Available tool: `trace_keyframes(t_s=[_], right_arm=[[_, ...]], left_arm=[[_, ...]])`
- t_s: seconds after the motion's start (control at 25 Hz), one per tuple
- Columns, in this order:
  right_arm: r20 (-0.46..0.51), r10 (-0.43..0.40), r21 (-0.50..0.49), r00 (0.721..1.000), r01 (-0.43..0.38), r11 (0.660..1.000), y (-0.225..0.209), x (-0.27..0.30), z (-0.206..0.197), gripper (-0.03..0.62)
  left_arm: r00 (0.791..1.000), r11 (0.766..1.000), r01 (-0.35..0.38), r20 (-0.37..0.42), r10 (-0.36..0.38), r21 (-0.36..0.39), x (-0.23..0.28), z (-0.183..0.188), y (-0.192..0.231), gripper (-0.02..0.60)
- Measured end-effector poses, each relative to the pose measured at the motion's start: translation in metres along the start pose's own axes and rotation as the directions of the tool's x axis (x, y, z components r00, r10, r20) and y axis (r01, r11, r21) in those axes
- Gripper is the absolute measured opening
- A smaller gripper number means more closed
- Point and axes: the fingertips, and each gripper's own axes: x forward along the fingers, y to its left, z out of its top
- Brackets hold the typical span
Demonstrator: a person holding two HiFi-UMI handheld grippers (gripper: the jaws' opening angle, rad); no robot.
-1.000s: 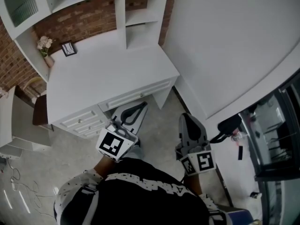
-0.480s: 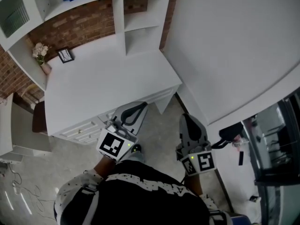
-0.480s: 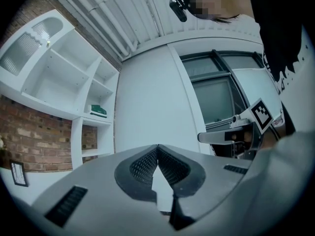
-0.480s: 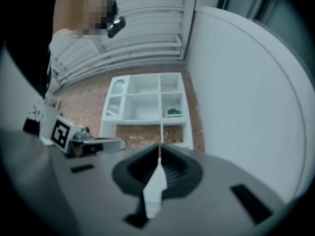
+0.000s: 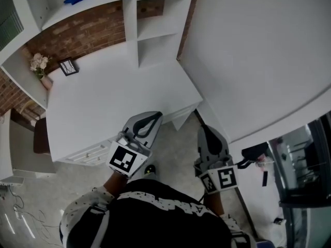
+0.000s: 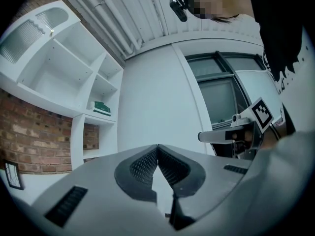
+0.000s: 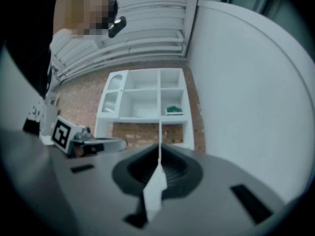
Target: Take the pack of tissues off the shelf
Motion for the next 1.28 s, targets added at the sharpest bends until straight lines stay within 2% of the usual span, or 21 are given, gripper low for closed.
trace_keyframes(t_s=[0.68, 0.96, 1.28], right_arm=[[-0.014, 0.019, 0.004, 1.000, -0.019, 1.000, -0.003, 0.099, -0.006, 0.032], [0.002, 0.069, 0.010, 0.998, -0.069, 0.998, 0.000, 0.137, -0.005, 0.032], [0.025, 0.128, 0.027, 0.992, -0.128, 0.991, -0.011, 0.172, -0.001, 0.032]], left_arm=[[0.998, 0.998, -0.055, 0.000, 0.055, -0.030, 0.019, -0.017, 0.093, 0.034], [0.995, 0.995, -0.103, -0.014, 0.103, -0.015, 0.021, -0.019, 0.125, 0.034], [0.980, 0.981, -0.196, -0.033, 0.196, 0.009, 0.024, -0.017, 0.153, 0.034]])
